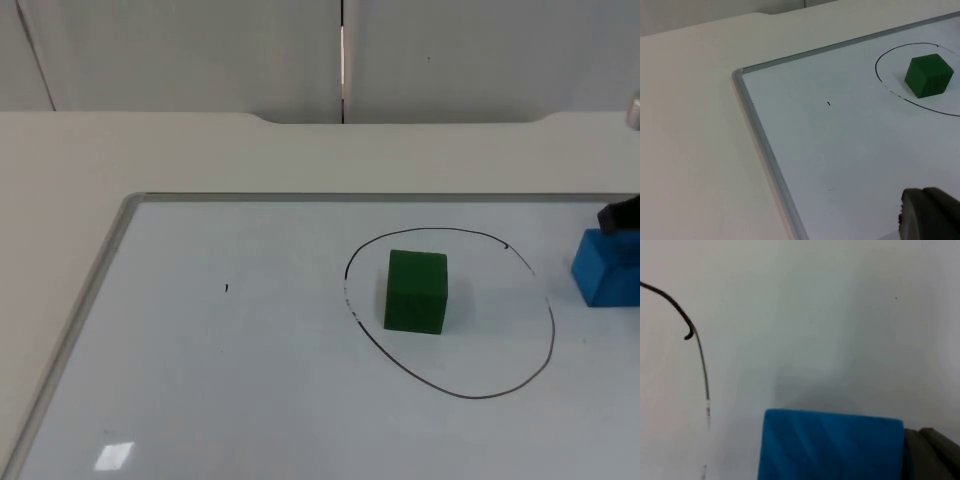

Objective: Push the two cubes into the marked area.

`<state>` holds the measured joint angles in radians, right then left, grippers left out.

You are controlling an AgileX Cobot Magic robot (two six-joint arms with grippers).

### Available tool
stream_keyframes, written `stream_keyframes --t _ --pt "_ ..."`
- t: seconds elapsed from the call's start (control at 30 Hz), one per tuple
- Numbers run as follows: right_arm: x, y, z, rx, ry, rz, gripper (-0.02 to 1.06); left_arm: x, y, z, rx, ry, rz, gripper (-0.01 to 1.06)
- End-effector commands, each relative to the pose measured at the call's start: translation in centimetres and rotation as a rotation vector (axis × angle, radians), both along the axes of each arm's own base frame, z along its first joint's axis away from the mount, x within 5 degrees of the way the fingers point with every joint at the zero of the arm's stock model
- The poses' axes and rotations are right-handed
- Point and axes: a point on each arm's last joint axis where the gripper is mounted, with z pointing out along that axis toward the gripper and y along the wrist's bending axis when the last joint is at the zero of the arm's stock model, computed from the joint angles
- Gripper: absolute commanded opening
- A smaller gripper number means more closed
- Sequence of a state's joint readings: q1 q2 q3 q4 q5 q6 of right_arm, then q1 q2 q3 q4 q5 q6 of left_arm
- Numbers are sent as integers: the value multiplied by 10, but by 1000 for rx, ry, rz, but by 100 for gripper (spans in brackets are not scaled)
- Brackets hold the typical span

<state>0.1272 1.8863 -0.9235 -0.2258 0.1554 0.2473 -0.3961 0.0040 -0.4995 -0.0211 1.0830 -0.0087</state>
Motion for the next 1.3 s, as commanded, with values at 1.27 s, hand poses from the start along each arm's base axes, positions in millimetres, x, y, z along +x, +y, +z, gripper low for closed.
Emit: stream_keyframes --t 1.27 --pt "-10 43 0 38 36 61 0 1 0 -1 -1 -8 8 0"
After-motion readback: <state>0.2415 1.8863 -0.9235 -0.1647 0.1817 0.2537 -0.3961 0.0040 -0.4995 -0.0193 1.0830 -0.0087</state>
